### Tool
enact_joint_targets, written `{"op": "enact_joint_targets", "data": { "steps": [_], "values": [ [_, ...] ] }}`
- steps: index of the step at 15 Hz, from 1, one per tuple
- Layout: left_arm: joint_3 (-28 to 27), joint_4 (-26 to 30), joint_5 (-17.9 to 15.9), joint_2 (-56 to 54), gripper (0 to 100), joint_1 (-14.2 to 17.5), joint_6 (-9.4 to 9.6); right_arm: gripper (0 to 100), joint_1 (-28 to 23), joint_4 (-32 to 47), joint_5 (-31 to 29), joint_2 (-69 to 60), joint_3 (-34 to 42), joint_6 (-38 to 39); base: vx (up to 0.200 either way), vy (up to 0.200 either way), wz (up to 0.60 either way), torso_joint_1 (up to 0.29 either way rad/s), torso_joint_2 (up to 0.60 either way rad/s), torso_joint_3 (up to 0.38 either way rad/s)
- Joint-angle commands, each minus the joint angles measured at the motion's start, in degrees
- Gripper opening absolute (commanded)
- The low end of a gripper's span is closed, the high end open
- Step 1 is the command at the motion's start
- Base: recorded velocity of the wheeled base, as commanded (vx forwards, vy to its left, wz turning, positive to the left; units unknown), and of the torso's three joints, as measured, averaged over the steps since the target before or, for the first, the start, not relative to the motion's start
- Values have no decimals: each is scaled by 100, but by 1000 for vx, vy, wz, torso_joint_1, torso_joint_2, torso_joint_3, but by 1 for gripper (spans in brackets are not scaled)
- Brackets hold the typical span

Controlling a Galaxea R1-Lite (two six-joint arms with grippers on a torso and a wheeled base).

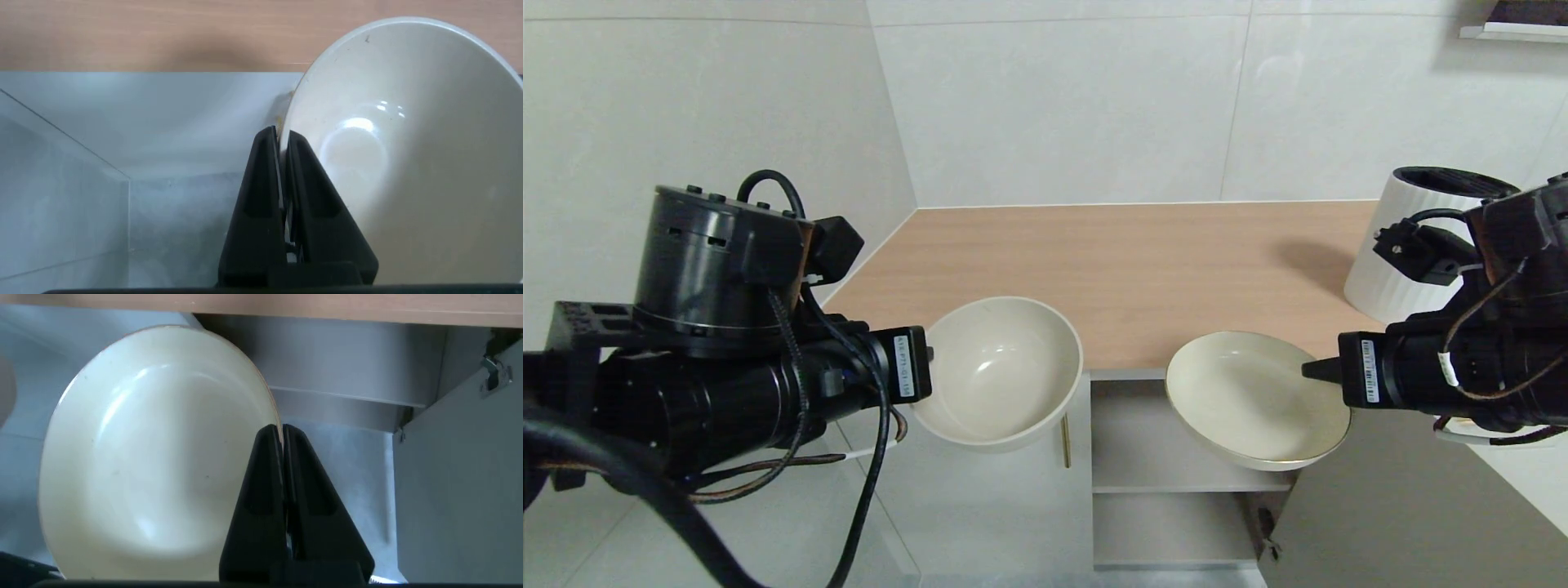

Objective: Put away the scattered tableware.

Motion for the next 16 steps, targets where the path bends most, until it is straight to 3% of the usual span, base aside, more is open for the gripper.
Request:
{"op": "enact_joint_targets", "data": {
  "steps": [1, 8, 16],
  "values": [
    [7, -3, 5, 22, 0, -4, -3, 0, -3, 4, -2, 39, -2, 4, 0, 0, 0, 0, 0, 0],
    [34, -12, -4, 22, 0, -4, 6, 0, 6, 4, -28, 285, 7, -5, 0, 0, 0, -9, 24, 15],
    [42, -12, -4, 22, 0, -4, -3, 0, 6, 4, -46, 373, 7, -32, 0, 0, 0, -175, 447, 260]
  ]
}}
